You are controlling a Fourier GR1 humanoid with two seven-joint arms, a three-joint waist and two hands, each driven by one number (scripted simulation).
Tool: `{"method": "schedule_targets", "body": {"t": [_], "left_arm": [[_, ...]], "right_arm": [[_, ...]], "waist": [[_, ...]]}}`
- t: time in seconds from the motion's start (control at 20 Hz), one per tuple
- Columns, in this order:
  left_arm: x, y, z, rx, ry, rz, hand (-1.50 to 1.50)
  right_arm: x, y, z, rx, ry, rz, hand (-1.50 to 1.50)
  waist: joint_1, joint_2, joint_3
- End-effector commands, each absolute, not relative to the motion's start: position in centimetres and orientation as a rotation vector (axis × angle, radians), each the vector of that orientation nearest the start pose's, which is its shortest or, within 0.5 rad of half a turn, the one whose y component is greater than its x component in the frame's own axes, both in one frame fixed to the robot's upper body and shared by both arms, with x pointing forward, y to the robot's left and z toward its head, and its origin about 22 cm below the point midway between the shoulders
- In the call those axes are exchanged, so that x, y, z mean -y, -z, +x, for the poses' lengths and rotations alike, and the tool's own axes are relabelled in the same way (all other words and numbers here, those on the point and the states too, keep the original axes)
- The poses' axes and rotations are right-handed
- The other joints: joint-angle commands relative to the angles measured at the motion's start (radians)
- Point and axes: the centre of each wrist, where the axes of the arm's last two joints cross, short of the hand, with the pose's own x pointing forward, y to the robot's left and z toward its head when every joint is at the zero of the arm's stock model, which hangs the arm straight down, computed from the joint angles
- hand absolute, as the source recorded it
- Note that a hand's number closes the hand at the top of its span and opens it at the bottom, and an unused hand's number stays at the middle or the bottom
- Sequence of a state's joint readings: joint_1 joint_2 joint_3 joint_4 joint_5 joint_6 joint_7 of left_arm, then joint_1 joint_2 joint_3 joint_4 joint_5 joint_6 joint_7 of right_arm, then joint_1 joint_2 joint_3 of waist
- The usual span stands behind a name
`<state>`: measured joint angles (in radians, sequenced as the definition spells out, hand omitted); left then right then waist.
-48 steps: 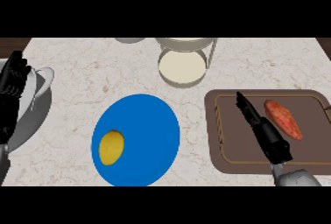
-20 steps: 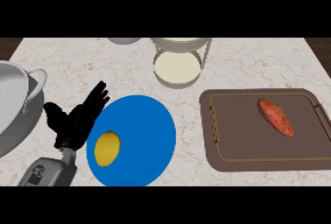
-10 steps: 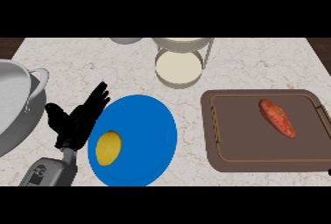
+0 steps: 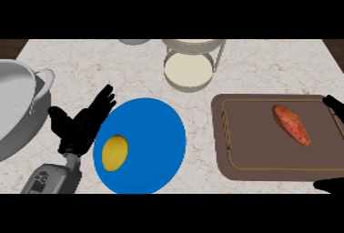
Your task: Pick the sweet potato from the tray and place it in the tiered basket
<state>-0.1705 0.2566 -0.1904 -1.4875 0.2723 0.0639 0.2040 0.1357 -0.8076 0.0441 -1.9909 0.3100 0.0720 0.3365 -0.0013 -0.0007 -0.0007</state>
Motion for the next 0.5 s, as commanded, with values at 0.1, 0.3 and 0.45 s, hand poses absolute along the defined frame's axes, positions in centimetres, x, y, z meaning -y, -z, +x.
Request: {"method": "schedule_targets", "body": {"t": [0.1,0.3,0.45], "left_arm": [[-22.1,-2.7,26.9,1.389,0.147,-0.132,0.00],[-20.9,-3.4,27.8,1.401,0.151,-0.118,0.00],[-21.3,-2.8,27.7,1.391,0.155,-0.095,0.00]], "right_arm": [[31.0,-10.3,20.3,1.276,-0.895,-0.806,-1.50],[31.9,-9.6,20.6,1.213,-0.937,-0.823,-1.50],[31.1,-7.7,20.5,1.209,-0.927,-0.867,-1.50]], "waist": [[0.001,0.000,0.001],[-0.001,0.000,0.001],[0.000,0.000,0.001]]}}
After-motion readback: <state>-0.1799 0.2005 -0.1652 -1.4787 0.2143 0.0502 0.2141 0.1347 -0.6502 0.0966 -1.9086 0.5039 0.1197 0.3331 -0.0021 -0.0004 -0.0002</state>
